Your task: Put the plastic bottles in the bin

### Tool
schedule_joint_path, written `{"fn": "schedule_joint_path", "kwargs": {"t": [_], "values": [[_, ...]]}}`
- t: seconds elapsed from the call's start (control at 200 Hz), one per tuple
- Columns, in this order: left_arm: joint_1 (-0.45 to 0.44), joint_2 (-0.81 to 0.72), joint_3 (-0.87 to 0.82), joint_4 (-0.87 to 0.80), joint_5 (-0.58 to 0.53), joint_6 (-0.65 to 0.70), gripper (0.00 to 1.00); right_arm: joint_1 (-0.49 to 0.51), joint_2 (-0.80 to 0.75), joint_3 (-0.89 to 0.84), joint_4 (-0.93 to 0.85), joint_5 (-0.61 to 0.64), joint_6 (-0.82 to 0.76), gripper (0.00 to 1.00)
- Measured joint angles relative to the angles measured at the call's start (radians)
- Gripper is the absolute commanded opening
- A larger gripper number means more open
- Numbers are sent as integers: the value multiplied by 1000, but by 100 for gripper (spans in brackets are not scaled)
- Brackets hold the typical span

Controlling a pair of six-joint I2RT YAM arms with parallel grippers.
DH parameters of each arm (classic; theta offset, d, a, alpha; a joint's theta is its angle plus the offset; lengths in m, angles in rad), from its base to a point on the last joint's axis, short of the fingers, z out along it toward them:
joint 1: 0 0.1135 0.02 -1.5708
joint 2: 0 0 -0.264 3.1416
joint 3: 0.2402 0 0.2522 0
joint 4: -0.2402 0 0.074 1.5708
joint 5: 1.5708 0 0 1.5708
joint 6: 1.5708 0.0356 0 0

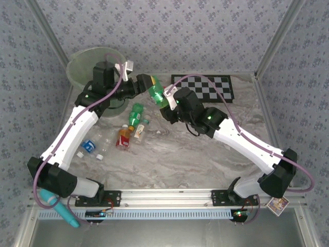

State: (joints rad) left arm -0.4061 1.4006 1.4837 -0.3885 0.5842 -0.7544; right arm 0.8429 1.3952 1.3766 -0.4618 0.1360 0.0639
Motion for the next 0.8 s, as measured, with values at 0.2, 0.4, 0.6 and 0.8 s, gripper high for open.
{"fn": "schedule_joint_path", "kwargs": {"t": [0.2,0.4,0.6,0.8], "values": [[-7,19,16,-4,19,6,75,16,4,21,-14,26,-17,26],[-7,30,26,-8,27,12,68,33,10,31,-14,34,-32,26],[-7,44,54,-32,27,24,59,33,11,34,-13,47,-31,63],[1,47,97,-57,26,47,59,32,11,34,-16,50,-18,100]]}}
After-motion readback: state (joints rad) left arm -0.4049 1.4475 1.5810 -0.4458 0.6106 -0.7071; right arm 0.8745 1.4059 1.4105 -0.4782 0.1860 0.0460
